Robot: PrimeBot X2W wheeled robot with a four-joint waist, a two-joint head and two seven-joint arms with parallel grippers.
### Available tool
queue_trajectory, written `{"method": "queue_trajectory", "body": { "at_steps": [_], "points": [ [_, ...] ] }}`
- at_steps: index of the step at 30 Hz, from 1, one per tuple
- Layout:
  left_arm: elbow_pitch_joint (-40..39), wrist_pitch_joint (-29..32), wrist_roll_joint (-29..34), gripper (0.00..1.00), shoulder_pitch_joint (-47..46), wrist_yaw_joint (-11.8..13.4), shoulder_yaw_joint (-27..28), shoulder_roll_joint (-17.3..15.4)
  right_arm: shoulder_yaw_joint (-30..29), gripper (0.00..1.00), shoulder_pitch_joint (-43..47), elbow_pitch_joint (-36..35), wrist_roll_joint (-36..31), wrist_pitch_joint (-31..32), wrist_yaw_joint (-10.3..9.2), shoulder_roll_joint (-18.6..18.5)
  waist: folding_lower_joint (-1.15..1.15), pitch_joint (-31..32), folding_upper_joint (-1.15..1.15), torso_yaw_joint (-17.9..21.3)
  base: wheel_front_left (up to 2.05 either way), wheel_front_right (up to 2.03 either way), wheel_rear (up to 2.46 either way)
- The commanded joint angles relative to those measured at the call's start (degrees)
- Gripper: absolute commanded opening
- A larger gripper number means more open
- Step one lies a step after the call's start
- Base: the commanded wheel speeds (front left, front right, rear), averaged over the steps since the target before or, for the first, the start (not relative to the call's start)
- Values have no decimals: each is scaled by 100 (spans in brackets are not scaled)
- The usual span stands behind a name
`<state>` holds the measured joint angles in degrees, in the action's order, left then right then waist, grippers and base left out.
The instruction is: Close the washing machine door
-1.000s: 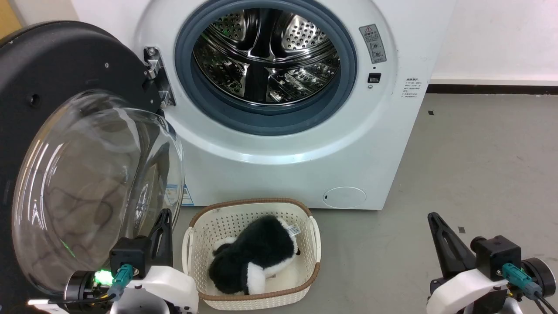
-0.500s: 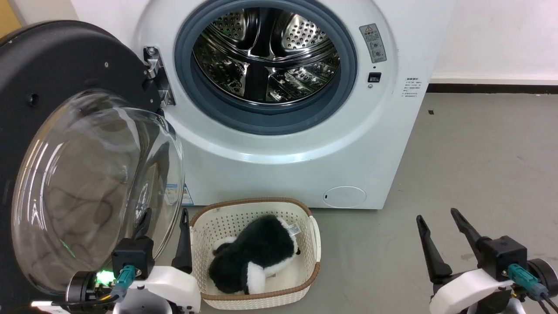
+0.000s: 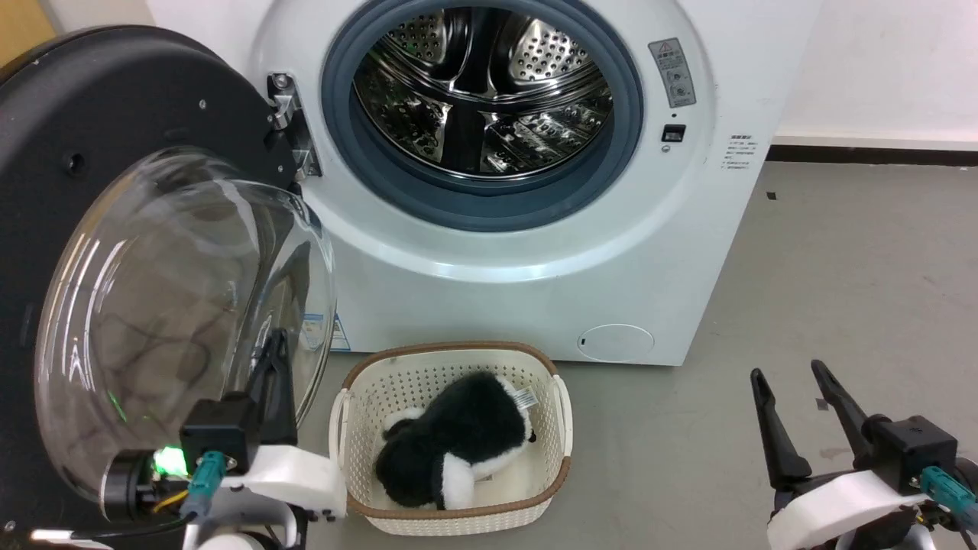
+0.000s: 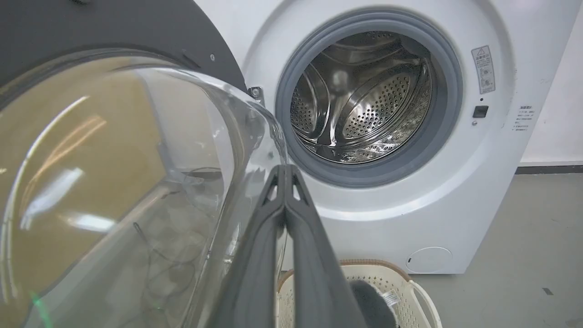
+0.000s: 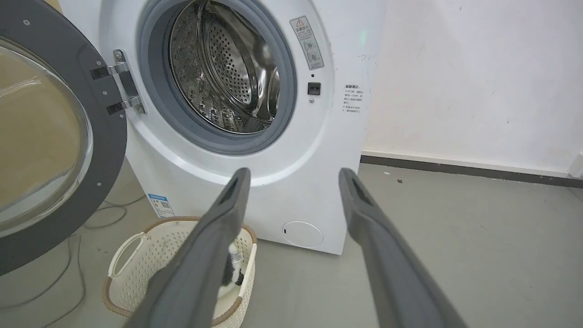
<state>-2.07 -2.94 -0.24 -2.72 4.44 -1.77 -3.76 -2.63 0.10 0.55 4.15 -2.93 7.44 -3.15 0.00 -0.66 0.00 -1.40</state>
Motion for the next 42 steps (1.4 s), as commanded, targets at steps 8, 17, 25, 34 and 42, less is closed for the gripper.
{"method": "queue_trajectory", "body": {
  "at_steps": [8, 17, 25, 34, 42],
  "points": [
    [-598, -164, -216, 0, -414, 64, 222, -68, -135, 100, -5, 54, 201, -169, 1, 8, 0, -43, 0, -215, 0, 0, 0],
    [-993, -272, -802, 0, -876, -160, 736, 21, -271, 100, -37, 104, 332, -276, 2, 10, 0, -92, 0, -522, 0, 0, 0],
    [-1157, -367, -1477, 0, -1313, -410, 1352, 70, -400, 100, -47, 177, 452, -371, 2, 12, 0, -150, 0, -857, 0, 0, 0],
    [-1201, -413, -2080, 0, -1747, -541, 1869, -92, -567, 100, -55, 299, 565, -479, 2, 14, 0, -215, 0, -1248, 0, 0, 0],
    [-977, -162, -2901, 0, -2118, -422, 2389, -273, -695, 100, -61, 419, 665, -574, 3, 16, 0, -260, 0, -1561, 0, 0, 0]
  ]
}}
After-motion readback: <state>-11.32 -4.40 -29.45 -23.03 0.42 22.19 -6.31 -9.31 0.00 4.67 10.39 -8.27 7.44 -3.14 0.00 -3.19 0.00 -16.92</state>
